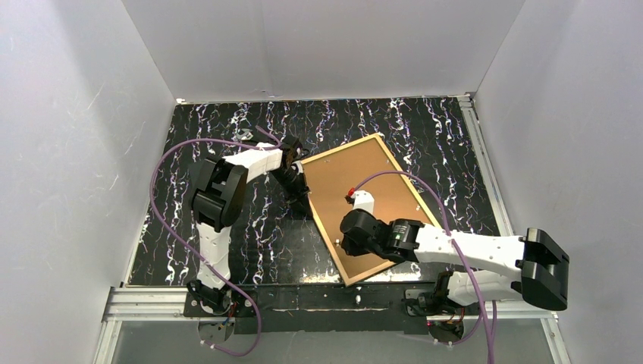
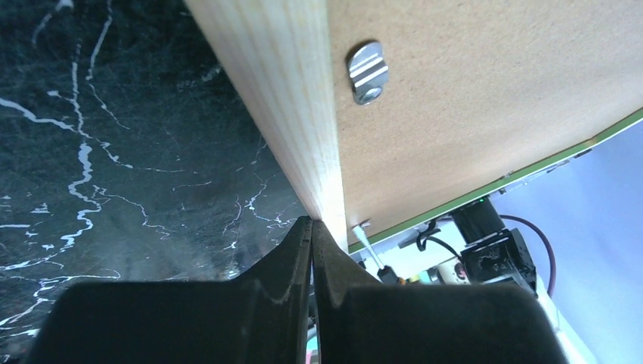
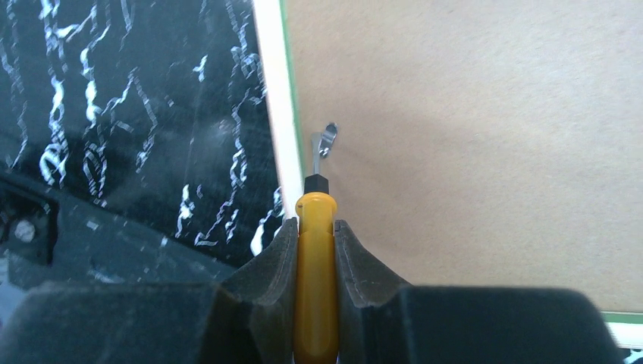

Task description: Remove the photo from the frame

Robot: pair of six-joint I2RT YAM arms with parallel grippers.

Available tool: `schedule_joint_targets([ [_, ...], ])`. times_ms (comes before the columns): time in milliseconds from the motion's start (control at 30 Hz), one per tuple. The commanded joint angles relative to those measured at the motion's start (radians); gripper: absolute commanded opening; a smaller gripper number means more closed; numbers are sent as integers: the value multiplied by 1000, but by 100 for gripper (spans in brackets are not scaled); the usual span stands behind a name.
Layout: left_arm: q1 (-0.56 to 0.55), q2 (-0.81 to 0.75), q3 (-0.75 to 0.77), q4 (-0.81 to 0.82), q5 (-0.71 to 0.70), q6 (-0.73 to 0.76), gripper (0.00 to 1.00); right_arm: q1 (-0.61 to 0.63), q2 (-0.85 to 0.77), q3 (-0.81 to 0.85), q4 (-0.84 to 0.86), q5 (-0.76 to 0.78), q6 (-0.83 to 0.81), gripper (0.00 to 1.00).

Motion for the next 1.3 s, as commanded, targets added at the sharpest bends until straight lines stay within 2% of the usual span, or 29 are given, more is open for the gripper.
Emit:
schedule_joint_targets([
  [0, -17, 9, -72, -43, -18, -36, 0, -3, 18, 35, -4, 164, 46, 1],
  [233, -17, 2, -72, -48, -29, -35, 0, -2, 43, 66, -33, 216, 49, 1],
  [367, -17, -15, -68, -45, -26, -18, 1, -1, -3, 85, -27, 184, -2, 1],
  [500, -17, -78, -95, -15, -34, -5, 28, -2, -126, 60, -45, 194, -17, 1],
  [667, -17, -160, -149, 34, 9, -46, 38, -3, -277, -16, -97, 221, 10, 1],
  [800, -32, -229, -238, 130, 61, -127, 55, -3, -386, -104, -84, 214, 47, 1],
  [933, -67, -264, -303, 185, 55, -191, 65, -2, -467, -153, -90, 207, 73, 1],
  [1100, -123, -261, -348, 250, -7, -258, 63, -3, -516, -182, -97, 205, 89, 1],
  [1267, -156, -266, -399, 295, -102, -308, 47, -2, -533, -186, -107, 197, 103, 1],
])
